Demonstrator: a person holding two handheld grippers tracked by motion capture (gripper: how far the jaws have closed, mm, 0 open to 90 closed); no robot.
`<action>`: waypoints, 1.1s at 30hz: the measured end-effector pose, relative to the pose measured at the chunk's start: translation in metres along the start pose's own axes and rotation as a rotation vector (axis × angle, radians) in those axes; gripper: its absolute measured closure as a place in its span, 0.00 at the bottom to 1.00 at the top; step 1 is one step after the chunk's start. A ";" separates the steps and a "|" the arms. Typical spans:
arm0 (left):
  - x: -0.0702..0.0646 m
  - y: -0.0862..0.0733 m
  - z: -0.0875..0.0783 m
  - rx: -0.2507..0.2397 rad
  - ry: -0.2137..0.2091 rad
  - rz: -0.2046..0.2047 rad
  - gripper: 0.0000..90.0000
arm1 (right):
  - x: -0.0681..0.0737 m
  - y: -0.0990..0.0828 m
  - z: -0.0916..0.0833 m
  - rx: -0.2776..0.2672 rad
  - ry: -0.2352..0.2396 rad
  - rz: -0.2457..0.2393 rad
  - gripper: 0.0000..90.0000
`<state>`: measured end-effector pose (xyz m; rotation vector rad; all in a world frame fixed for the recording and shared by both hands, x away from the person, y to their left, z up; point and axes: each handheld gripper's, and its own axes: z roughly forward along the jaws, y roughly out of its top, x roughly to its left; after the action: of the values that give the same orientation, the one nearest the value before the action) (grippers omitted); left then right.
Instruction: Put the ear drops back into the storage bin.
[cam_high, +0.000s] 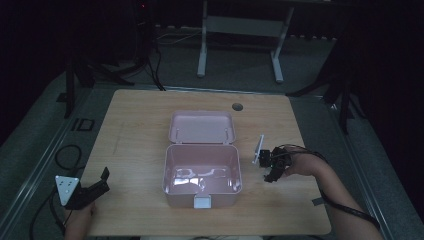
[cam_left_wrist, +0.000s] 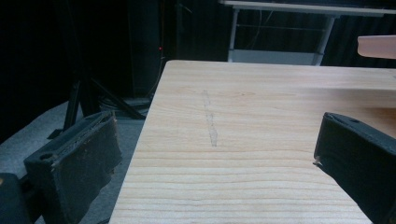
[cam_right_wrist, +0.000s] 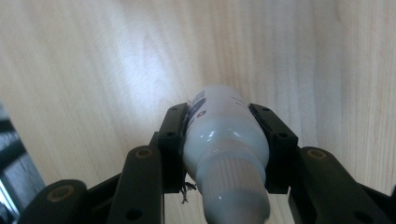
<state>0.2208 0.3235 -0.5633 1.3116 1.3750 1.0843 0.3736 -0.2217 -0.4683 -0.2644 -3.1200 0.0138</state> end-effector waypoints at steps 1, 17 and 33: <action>0.000 0.000 0.000 0.000 0.000 0.000 0.01 | 0.004 0.000 0.000 -0.006 -0.021 -0.052 0.66; 0.000 0.000 0.000 -0.001 0.002 0.002 0.01 | 0.026 0.010 -0.006 0.005 -0.031 -0.231 0.66; 0.000 0.000 0.000 0.001 0.004 0.002 0.01 | 0.038 0.023 -0.044 0.036 -0.042 -0.226 0.66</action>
<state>0.2208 0.3230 -0.5633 1.3123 1.3772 1.0885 0.3406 -0.1924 -0.4237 0.0916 -3.1665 0.0738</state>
